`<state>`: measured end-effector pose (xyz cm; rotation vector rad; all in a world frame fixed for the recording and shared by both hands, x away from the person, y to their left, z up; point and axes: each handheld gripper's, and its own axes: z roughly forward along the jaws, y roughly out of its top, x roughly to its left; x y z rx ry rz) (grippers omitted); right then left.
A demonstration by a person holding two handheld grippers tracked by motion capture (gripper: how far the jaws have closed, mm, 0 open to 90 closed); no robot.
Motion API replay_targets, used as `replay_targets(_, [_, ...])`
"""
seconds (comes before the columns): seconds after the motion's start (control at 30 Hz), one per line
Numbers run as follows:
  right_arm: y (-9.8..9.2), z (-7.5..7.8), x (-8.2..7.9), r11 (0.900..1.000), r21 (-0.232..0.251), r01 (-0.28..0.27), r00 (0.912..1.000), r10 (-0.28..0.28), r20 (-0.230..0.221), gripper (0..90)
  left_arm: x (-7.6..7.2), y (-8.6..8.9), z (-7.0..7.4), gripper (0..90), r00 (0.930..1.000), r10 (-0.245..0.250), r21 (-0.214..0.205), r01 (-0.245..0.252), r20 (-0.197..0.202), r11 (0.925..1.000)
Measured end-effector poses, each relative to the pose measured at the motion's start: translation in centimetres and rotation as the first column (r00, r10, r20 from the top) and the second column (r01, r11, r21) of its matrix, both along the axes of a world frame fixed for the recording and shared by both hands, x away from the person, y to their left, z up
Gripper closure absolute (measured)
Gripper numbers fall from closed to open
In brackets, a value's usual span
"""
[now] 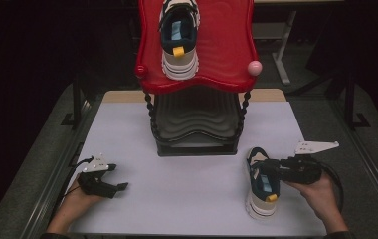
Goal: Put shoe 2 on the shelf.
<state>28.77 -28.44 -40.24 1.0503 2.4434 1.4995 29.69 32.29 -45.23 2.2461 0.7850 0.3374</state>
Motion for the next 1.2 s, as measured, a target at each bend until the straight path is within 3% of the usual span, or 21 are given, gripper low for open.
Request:
replay_targets(0.4, [-0.9, 0.8, -0.2, 0.998, 0.061, 0.018, 0.9993, -0.02, 0.032, 70.4, 0.0, 0.0, 0.0, 13.1, 1.0, 0.0, 0.0, 0.0, 0.0, 1.0])
replay_targets(0.63, [-1.4, 2.4, -0.2, 0.9954, 0.093, 0.022, 0.997, -0.028, 0.072, 70.3, 0.0, 0.0, 0.0, 13.1, 1.0, 0.0, 0.0, 0.0, 0.0, 1.0])
replay_targets(0.93, [-2.2, 5.9, 0.3, 0.9895, 0.14, 0.037, 0.9888, -0.056, 0.139, 70.4, 0.0, 0.0, 0.0, 13.1, 1.0, 0.0, 0.0, 0.0, 0.001, 1.0])
replay_targets(1.1, [-2.7, 9.2, 1.0, 0.9875, 0.152, 0.042, 0.9781, -0.072, 0.195, 70.6, 0.0, 0.0, 0.0, 13.1, 1.0, 0.0, 0.0, 0.0, -0.001, 1.0])
replay_targets(1.13, [-2.7, 9.2, 1.0, 0.9875, 0.152, 0.042, 0.9781, -0.072, 0.195, 70.6, 0.0, 0.0, 0.0, 13.1, 1.0, 0.0, 0.001, 0.0, -0.001, 1.0])
replay_targets(1.2, [-2.9, 11.1, 1.5, 0.9859, 0.162, 0.042, 0.9719, -0.078, 0.222, 70.7, 0.0, 0.0, 0.0, 13.0, 1.0, 0.0, 0.0, 0.0, -0.002, 1.0])
